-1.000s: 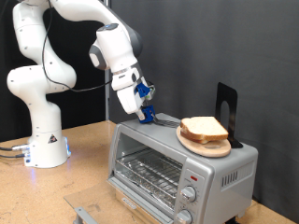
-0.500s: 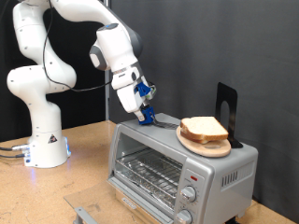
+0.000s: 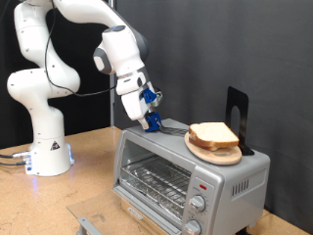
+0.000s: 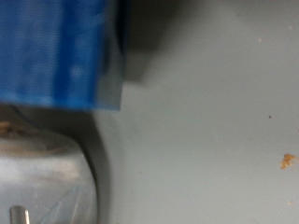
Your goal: Make a piece of toast with the oven
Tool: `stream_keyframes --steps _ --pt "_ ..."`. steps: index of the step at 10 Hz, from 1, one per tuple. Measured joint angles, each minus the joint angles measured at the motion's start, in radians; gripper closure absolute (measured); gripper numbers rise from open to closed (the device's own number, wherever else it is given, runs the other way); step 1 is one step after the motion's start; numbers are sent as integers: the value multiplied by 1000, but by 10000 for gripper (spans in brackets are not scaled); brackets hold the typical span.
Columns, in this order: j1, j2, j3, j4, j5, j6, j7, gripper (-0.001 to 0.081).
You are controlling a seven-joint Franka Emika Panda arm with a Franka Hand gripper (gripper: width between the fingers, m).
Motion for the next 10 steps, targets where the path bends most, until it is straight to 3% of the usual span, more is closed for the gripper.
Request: stream_keyframes --steps 10 --pt "-5 4 -3 6 11 41 3 -2"
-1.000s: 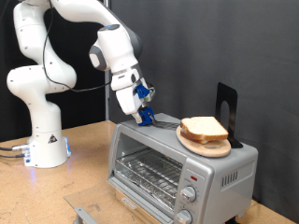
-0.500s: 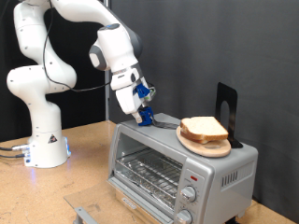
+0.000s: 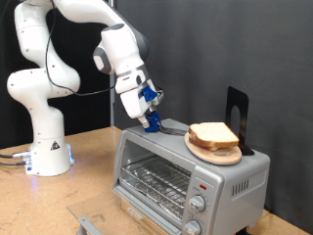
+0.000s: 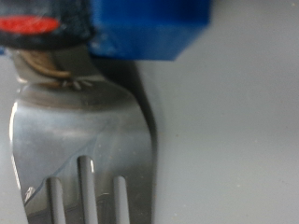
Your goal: Make a piece of toast with the oven
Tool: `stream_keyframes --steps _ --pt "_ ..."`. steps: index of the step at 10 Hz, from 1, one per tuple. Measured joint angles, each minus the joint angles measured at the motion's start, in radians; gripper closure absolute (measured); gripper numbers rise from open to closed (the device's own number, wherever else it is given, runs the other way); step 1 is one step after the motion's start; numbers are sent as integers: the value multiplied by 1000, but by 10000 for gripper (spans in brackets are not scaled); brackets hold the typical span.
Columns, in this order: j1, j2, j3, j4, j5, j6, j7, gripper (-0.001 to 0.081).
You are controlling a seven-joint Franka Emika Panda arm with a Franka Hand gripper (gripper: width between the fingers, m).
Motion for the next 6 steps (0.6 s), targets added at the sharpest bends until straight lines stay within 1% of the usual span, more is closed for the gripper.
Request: stream_keyframes --steps 6 --pt "0 27 2 17 -2 5 0 -2"
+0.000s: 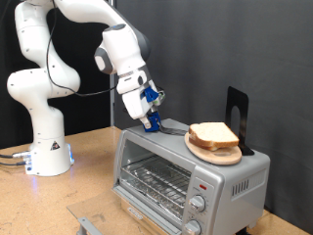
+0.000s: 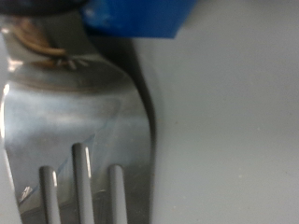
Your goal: Make a piece of toast with the oven
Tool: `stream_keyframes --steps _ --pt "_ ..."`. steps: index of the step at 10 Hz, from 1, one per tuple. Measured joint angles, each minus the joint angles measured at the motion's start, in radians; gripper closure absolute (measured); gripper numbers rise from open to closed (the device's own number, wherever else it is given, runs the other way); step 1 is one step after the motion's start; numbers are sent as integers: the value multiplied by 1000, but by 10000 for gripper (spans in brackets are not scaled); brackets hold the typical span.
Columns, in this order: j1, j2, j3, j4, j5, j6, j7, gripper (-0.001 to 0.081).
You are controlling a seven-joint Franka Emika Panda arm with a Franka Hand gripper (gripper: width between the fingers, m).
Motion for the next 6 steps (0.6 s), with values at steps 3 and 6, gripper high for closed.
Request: stream_keyframes --steps 3,6 --pt "0 9 1 3 0 0 0 -2" --pt "1 9 1 3 0 4 -2 28"
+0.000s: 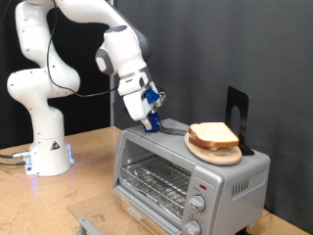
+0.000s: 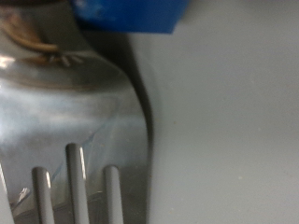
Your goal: Make a piece of toast with the oven
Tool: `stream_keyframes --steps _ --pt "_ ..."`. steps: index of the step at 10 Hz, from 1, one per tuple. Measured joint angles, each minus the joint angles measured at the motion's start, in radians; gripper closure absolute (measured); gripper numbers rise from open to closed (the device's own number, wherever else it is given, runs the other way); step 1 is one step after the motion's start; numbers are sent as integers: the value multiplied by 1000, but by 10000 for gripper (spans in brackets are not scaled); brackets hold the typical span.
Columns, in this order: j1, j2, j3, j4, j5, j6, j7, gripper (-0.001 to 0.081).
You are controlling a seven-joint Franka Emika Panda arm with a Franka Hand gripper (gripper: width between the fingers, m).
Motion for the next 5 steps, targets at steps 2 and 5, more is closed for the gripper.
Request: stream_keyframes --steps 2,5 --pt "1 0 0 0 0 1 0 210" --pt "1 0 0 0 0 1 0 320"
